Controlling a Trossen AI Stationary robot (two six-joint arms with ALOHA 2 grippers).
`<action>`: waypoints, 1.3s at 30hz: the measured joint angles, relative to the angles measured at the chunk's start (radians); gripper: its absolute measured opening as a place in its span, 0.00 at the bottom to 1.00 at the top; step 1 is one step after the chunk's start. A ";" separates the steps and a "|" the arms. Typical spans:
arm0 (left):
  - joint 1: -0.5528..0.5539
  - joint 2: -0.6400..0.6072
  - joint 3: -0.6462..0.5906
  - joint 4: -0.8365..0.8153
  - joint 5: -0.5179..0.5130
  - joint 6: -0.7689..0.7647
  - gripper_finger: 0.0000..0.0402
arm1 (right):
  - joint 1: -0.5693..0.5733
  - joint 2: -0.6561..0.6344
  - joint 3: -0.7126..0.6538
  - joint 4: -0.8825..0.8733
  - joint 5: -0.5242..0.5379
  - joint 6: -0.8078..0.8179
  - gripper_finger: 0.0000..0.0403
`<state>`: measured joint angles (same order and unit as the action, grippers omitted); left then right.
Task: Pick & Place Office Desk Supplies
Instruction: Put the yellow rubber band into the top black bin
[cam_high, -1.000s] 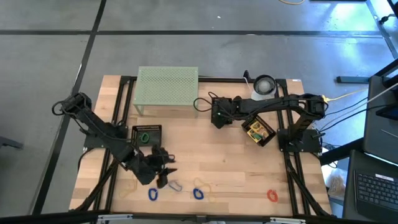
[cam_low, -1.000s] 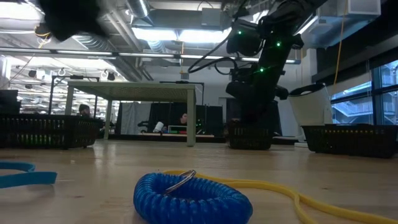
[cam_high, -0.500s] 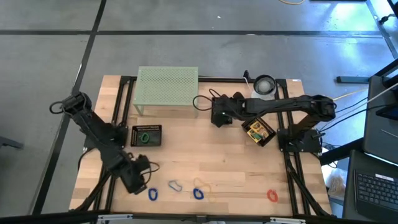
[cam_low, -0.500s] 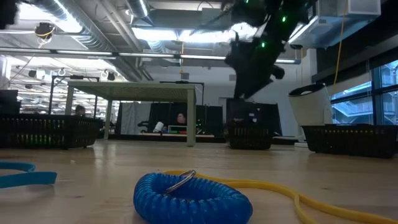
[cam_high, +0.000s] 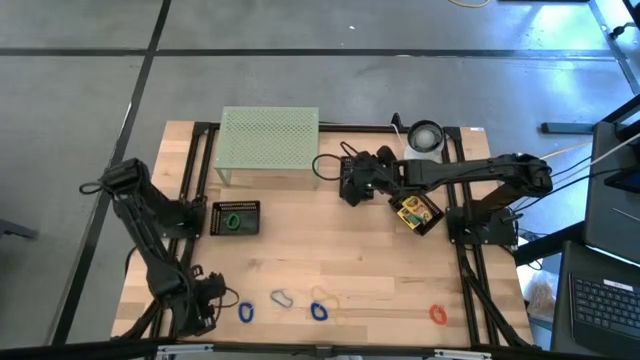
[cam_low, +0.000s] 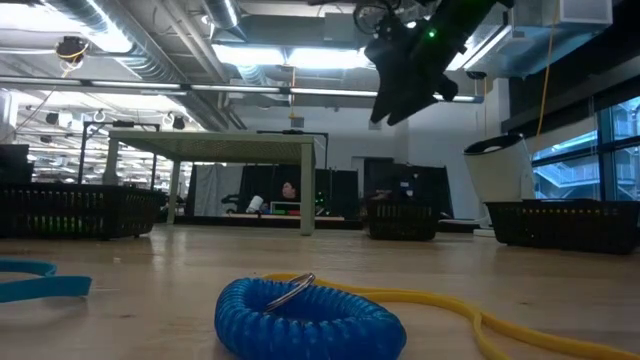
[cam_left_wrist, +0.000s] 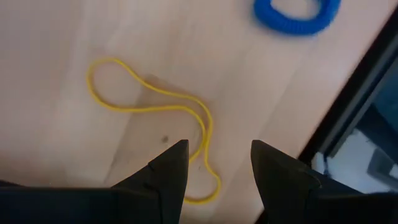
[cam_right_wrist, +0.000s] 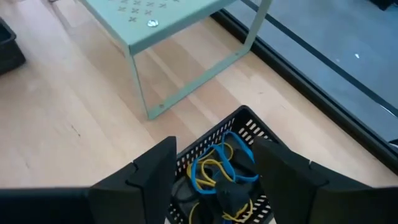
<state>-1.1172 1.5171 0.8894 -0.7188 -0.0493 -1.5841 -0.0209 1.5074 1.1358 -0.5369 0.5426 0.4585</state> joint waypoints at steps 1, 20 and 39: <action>-0.007 0.015 0.000 0.008 0.003 0.001 0.42 | 0.004 0.000 0.000 0.000 0.000 0.001 0.53; -0.026 0.193 0.003 0.009 0.019 0.210 0.33 | 0.037 0.000 0.000 0.030 0.000 0.004 0.53; 0.023 0.140 -0.006 0.035 -0.127 0.326 0.01 | 0.037 0.001 0.000 0.033 -0.009 0.004 0.53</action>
<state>-1.0946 1.6569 0.8836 -0.6841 -0.1768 -1.2582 0.0162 1.5085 1.1355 -0.5044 0.5337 0.4629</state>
